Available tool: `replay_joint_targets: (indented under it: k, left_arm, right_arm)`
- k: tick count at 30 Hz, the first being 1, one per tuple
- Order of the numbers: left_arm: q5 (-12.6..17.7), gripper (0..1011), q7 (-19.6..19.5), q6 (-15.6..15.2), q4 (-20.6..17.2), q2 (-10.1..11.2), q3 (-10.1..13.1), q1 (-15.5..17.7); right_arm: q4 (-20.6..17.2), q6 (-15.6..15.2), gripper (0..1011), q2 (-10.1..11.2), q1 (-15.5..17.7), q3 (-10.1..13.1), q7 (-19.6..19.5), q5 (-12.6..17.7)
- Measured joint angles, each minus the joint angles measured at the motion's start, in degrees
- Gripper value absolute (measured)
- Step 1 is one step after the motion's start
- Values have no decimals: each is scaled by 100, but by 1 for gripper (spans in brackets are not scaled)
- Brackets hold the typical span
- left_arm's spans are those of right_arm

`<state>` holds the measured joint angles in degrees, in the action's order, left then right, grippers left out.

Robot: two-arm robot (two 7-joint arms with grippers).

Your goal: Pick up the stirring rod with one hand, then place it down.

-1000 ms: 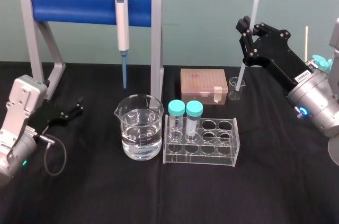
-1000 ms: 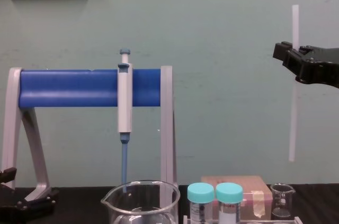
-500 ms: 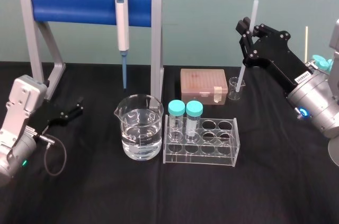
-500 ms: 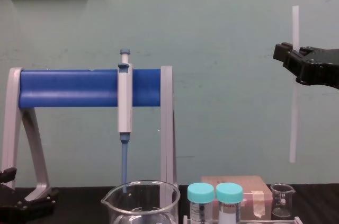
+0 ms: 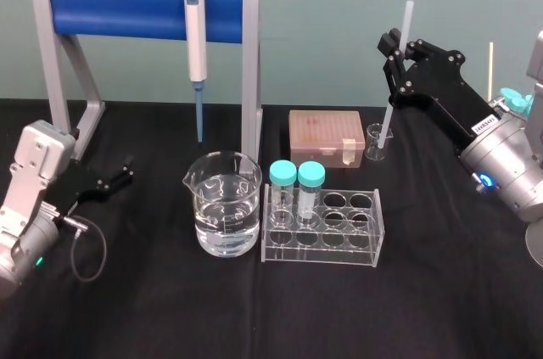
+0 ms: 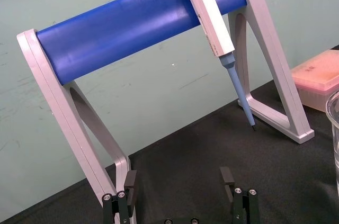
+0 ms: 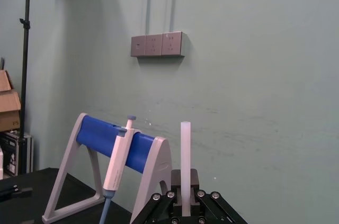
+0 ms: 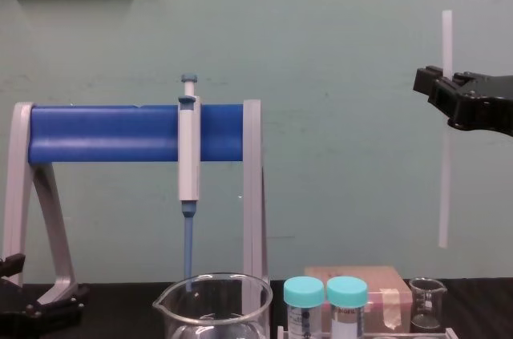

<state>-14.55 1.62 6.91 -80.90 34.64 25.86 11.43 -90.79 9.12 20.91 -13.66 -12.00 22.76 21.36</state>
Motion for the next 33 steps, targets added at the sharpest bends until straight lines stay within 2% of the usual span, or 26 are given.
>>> replay_joint_targets:
  k: [7, 20, 33]
  left_arm:
    - [0, 1000, 0, 0, 0, 0, 0, 0]
    - [0, 1001, 0, 0, 0, 0, 0, 0]
    - [0, 1001, 0, 0, 0, 0, 0, 0]
  right_arm:
    - [2, -30, 72, 2, 22, -7, 0, 11]
    - [10, -281, 72, 58, 180, -201, 93, 85]
    - [303, -389, 72, 49, 131, -369, 31, -35]
